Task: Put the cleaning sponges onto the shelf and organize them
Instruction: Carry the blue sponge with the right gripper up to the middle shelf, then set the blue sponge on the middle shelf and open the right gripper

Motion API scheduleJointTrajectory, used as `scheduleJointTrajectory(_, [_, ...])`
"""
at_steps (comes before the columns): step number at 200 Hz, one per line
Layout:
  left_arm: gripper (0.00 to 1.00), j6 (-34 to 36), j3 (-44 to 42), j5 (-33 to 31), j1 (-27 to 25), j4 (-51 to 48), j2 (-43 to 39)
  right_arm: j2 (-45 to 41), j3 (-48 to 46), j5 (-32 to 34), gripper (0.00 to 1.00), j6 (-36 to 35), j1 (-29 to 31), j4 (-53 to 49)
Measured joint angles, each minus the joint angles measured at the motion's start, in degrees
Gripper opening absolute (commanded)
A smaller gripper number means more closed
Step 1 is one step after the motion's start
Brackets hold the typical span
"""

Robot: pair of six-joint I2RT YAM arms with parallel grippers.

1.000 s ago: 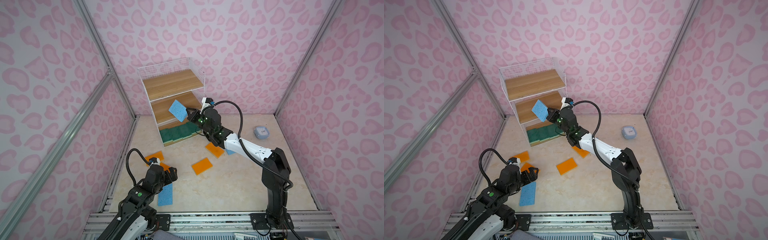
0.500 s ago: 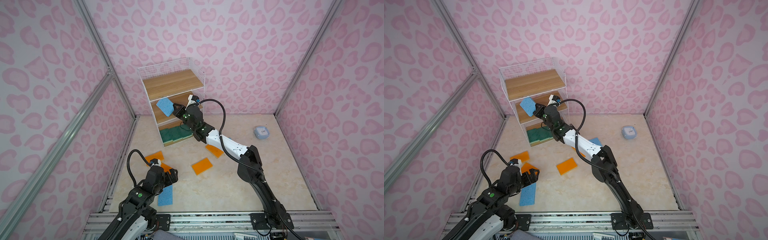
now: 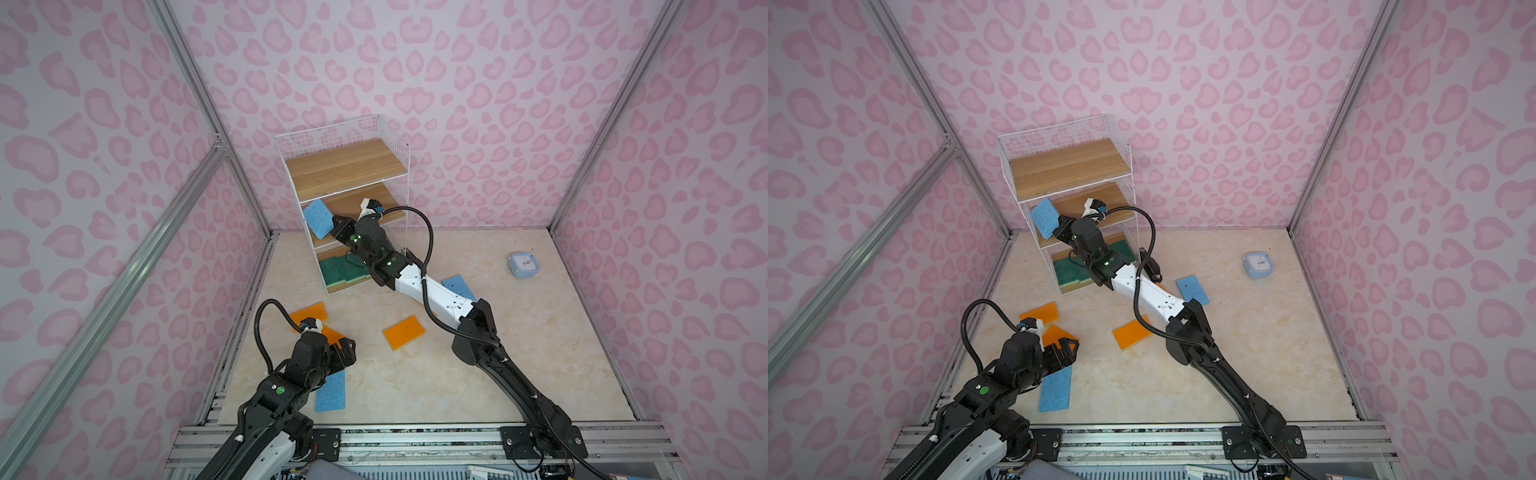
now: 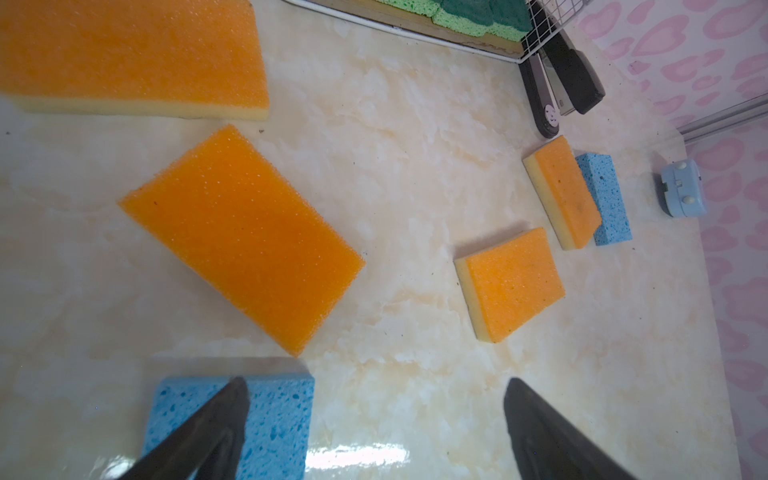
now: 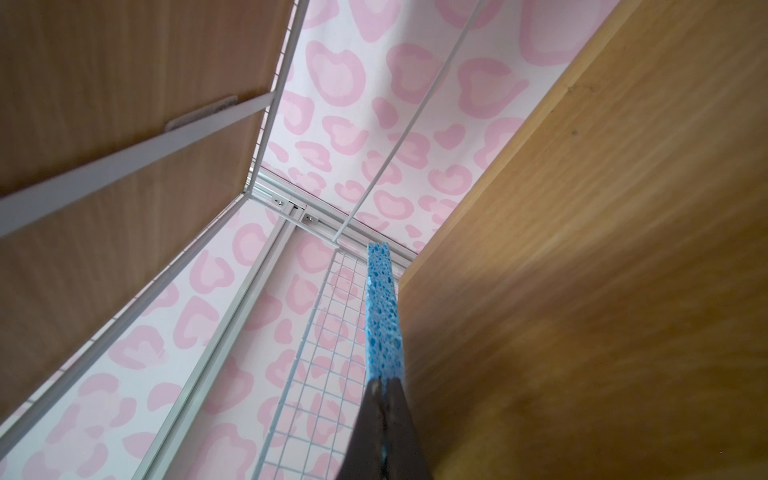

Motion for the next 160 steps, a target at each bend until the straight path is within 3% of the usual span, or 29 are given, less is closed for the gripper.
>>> scheduleJointTrajectory(67, [0.97, -0.2, -0.4, 0.0, 0.0, 0.0, -1.0, -0.1, -2.0, 0.0, 0.0, 0.5, 1.4, 0.7])
scheduleJointTrajectory(81, [0.97, -0.3, -0.4, 0.0, 0.0, 0.0, -1.0, -0.4, -3.0, 0.1, 0.12, 0.6, 1.5, 0.3])
scheduleJointTrajectory(99, [0.97, -0.5, -0.4, -0.1, 0.0, 0.0, -1.0, -0.8, -3.6, 0.0, 0.37, 0.5, 1.4, 0.3])
scheduleJointTrajectory(112, [0.97, -0.5, -0.4, -0.1, 0.0, 0.0, -1.0, -1.1, -3.7, -0.2, 0.47, 0.3, 1.5, 0.3])
scheduleJointTrajectory(160, [0.97, -0.6, -0.4, -0.1, 0.0, 0.0, -1.1, -3.0, -5.4, -1.0, 0.64, -0.1, 1.5, 0.1])
